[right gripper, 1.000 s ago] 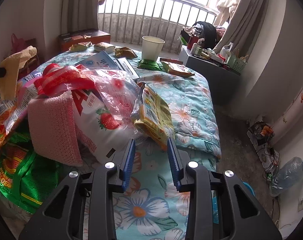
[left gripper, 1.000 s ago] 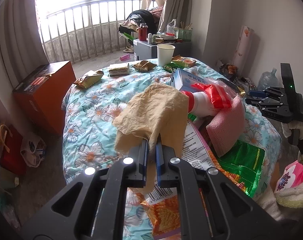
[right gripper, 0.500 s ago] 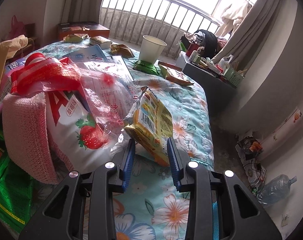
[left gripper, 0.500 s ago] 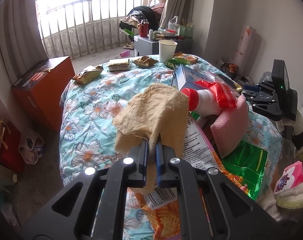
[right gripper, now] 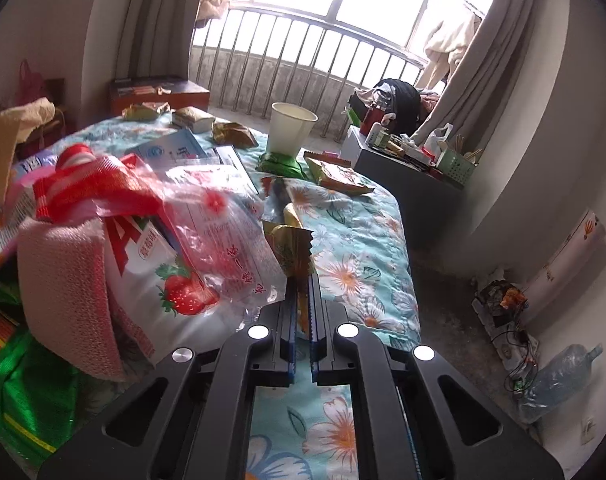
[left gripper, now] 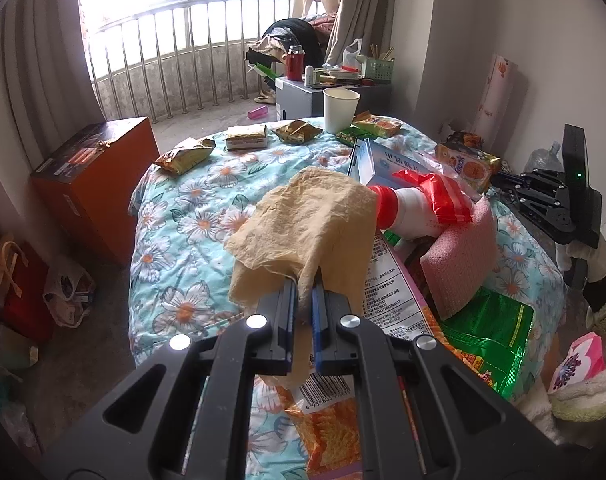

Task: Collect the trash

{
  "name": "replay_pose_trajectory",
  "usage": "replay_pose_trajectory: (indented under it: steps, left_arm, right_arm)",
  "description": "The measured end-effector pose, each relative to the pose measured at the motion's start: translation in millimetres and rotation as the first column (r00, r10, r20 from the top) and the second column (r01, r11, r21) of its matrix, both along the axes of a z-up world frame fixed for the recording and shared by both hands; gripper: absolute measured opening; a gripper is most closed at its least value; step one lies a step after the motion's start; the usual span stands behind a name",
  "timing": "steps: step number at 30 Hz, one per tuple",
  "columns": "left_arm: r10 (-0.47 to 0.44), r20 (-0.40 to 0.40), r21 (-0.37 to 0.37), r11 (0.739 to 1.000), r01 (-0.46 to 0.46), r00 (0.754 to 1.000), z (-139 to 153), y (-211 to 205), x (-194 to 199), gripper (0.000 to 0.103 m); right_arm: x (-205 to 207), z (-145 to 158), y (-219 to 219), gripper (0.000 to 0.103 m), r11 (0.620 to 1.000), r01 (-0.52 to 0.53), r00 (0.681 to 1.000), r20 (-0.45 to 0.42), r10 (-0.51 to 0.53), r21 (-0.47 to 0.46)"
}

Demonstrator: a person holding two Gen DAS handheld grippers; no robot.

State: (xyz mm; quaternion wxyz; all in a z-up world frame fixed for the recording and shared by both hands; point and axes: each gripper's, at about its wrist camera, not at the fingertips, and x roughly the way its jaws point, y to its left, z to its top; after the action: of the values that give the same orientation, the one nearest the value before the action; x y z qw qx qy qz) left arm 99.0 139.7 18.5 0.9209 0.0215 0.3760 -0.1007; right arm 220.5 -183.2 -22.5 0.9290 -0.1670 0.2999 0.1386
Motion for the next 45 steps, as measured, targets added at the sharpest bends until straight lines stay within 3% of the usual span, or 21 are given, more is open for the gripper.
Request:
replay_pose_trajectory:
  steps: [7,12,20,25,30,34,40,41,45]
  left_arm:
    - [-0.004,0.031,-0.014,1.000,0.004,1.000,16,-5,-12,0.005]
    - [-0.025,0.074,-0.029,0.999,0.027,0.997,31,-13,-24,0.005]
    - [-0.096,0.169,-0.095,0.989,0.113,0.981,75,-36,-27,0.005]
    - [-0.211,0.194,-0.104,0.967,0.234,0.958,102,-81,-19,0.005]
    - [-0.373,0.214,-0.070,0.916,0.395,0.903,124,-155,-5,0.005]
    - [-0.518,0.165,-0.077,0.841,0.535,0.839,128,-232,19,0.005]
    - [-0.677,-0.006,-0.079,0.734,0.675,0.736,105,-376,67,0.005]
    - [-0.671,-0.042,-0.052,0.741,0.669,0.740,97,-399,75,0.005]
    - [-0.698,-0.192,-0.056,0.710,0.702,0.690,50,-496,112,0.005]
  right_arm:
    - [-37,25,-30,0.005,0.981,0.026,1.000,0.001,-0.027,0.191]
    - [-76,41,-60,0.005,0.934,0.065,0.998,-0.001,-0.068,0.351]
    - [-124,65,-101,0.005,0.881,0.127,0.982,0.069,-0.177,0.455]
    - [-137,74,-131,0.005,0.854,0.162,0.962,0.112,-0.247,0.495]
    - [-148,75,-169,0.005,0.831,0.245,0.925,0.136,-0.354,0.499]
    - [-157,66,-208,0.005,0.789,0.318,0.889,0.123,-0.441,0.526]
    - [-166,37,-264,0.005,0.706,0.439,0.822,0.069,-0.565,0.556]
    - [-166,32,-275,0.005,0.687,0.454,0.810,0.057,-0.583,0.568]
    - [-164,14,-322,0.005,0.589,0.494,0.764,0.003,-0.645,0.640]
